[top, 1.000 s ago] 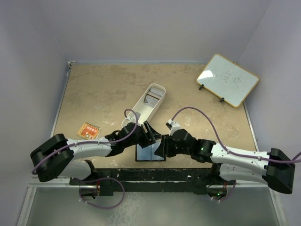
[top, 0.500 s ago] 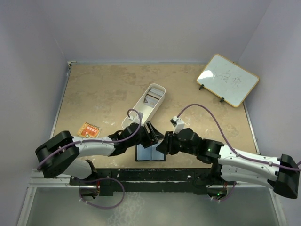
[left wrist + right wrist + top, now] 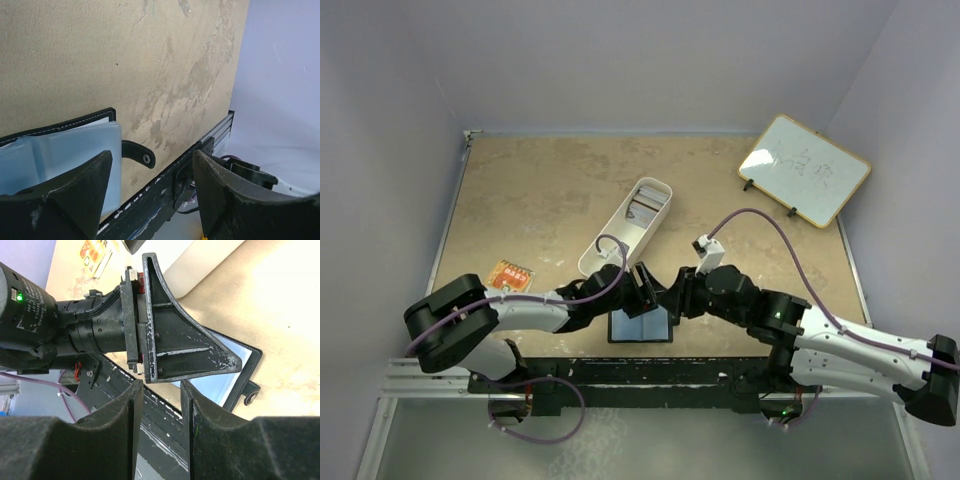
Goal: Put the credit cards into the card holder
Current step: Open the card holder at the center of the board.
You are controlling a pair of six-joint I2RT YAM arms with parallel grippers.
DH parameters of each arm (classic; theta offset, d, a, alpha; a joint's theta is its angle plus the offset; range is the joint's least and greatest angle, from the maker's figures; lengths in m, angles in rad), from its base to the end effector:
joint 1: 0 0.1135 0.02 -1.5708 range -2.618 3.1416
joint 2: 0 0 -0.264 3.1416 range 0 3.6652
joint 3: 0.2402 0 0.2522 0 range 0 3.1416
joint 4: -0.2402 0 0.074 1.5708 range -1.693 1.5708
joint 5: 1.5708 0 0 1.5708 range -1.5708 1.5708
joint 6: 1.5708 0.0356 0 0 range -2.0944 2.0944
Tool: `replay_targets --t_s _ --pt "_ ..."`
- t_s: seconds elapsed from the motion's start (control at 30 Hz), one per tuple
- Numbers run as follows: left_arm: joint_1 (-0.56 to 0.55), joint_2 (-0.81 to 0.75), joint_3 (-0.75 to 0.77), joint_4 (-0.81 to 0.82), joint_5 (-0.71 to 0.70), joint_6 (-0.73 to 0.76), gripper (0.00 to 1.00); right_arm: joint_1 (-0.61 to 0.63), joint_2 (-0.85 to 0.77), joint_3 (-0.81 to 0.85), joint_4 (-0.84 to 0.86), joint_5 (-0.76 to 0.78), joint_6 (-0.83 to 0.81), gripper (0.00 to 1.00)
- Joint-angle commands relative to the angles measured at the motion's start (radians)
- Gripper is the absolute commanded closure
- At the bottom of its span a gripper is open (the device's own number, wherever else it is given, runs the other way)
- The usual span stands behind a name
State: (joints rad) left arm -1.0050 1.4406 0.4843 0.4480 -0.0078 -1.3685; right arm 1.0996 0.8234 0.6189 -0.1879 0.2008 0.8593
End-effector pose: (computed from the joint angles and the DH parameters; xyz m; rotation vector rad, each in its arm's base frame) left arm 0.1459 -0.2292 0.1564 -0.4427 2.3784 -1.3145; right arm 0.0940 0.1689 0.2745 -0.1121 2.1167 1.0548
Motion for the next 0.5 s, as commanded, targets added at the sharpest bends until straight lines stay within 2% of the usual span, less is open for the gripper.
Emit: replay_targets --t_s 0.0,0.2,0.47 --pt "-0.006 0.012 0.002 0.038 -0.017 0.024 0.37 0.003 0.010 0.063 -0.013 0.045 -0.026 0.61" --pt "-0.006 -0.015 0.010 -0.007 -0.039 0.044 0.37 0.003 0.032 0.103 -0.031 0.063 -0.069 0.59" --pt "0.009 -0.162 0.117 -0.381 -0.205 0.165 0.37 0.002 0.107 0.212 -0.065 0.113 -0.184 0.57"
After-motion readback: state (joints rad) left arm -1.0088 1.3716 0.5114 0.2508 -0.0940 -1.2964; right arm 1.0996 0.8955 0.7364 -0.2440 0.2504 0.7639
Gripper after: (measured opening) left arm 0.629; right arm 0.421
